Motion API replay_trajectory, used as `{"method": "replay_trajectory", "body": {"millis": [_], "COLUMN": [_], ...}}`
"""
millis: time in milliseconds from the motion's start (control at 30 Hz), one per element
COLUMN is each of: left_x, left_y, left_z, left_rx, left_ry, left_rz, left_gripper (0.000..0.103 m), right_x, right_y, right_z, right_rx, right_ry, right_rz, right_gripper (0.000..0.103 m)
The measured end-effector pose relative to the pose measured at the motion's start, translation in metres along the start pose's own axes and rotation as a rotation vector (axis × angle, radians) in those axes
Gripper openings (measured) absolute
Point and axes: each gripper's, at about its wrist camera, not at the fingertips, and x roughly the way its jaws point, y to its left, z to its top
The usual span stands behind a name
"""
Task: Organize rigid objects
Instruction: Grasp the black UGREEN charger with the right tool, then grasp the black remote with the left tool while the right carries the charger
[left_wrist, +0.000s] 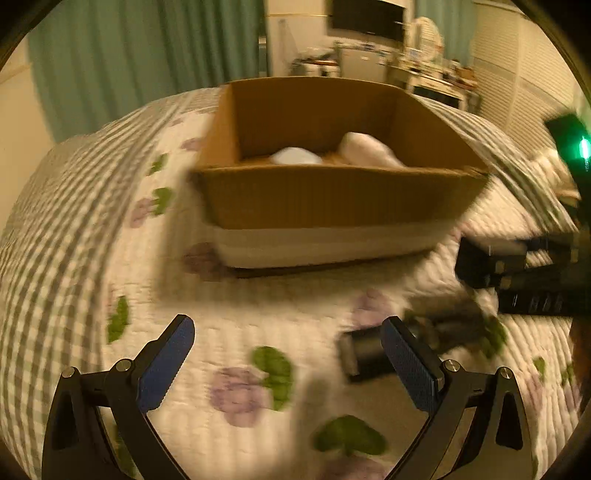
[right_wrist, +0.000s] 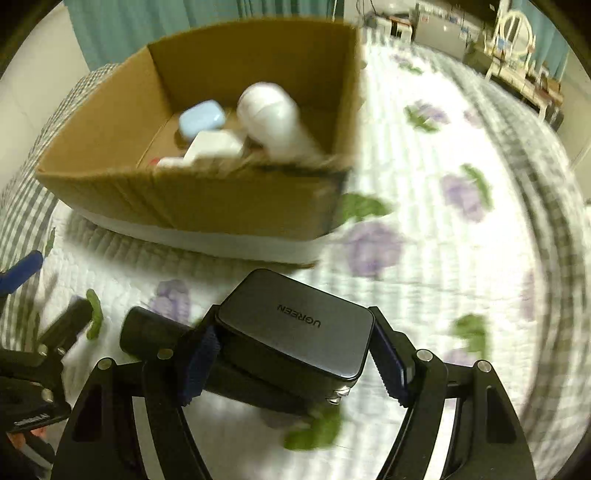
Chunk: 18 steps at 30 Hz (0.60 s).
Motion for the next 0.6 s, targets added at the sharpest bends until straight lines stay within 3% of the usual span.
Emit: {"method": "replay_trajectory", "body": {"millis": [267,400,600], "left_x": [0.014,0.028,0.049], "left_y": [-0.060,-0.072,-0.098], "left_z": [-0.014,-0.011,-0.017], "left_rx": [0.197,0.226,0.381], "left_ry": [0.050,0.069,0.103], "left_rz": [-0.083,-0.101,-0.075], "left_gripper": [0.103,0.101,0.100], "right_x": [-0.055,-0.051,-0.037], "right_y": [-0.048,-0.069,-0.086], "right_z": [-0.009,-0.017,-0.012], "right_rx": [-0.042,-0.004,0.055], "right_ry": [0.000,0.027,0.052], "right_rz": [-0.057,-0.048,-0.019], "right_gripper": [0.075,0.075,0.075]}}
